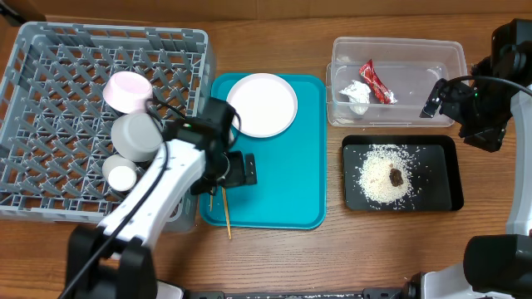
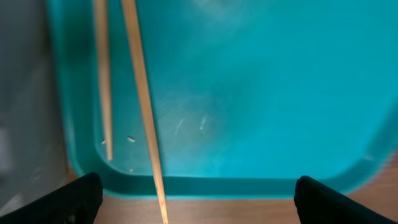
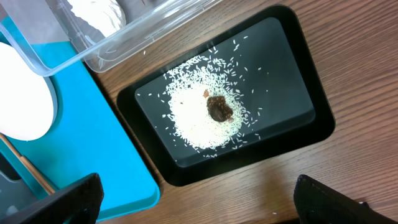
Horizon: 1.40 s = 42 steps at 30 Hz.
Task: Sort waste into correct bins and load items into the dishwasher
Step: 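Reach the left gripper to the wooden chopsticks on the teal tray and grasp, then carry the chopsticks with the left gripper into the dish rack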
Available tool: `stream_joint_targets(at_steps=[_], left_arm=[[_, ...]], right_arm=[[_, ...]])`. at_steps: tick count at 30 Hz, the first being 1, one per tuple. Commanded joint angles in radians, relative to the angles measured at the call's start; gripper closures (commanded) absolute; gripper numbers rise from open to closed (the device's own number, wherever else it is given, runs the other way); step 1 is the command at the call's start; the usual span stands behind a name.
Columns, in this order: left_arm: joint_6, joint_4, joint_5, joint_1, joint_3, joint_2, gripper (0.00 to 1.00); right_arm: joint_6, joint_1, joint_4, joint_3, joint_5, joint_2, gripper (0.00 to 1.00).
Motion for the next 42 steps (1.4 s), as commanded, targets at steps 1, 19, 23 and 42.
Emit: stream_joint_targets(at_steps=[1, 19, 23, 42], left_arm=[[-0.023, 0.021, -0.026, -0.020, -0.023, 0.069, 0.02], [-0.019, 0.058, -0.021, -0.025, -0.021, 0.267, 0.64], [-0.019, 0.051, -0.021, -0.025, -0.014, 0.267, 0.90], [0.131, -0.282, -0.228, 0.072, 0.509, 0.218, 0.96]], right_arm=[[-0.003, 0.003, 0.002, 0.004, 0.010, -0.008, 0.00], [-0.003, 0.003, 0.001, 0.004, 0.010, -0.008, 0.00], [-0.003, 0.003, 0.001, 0.004, 0.010, -0.008, 0.00], [-0.004, 0.003, -0.001, 0.004, 0.010, -0.008, 0.00]])
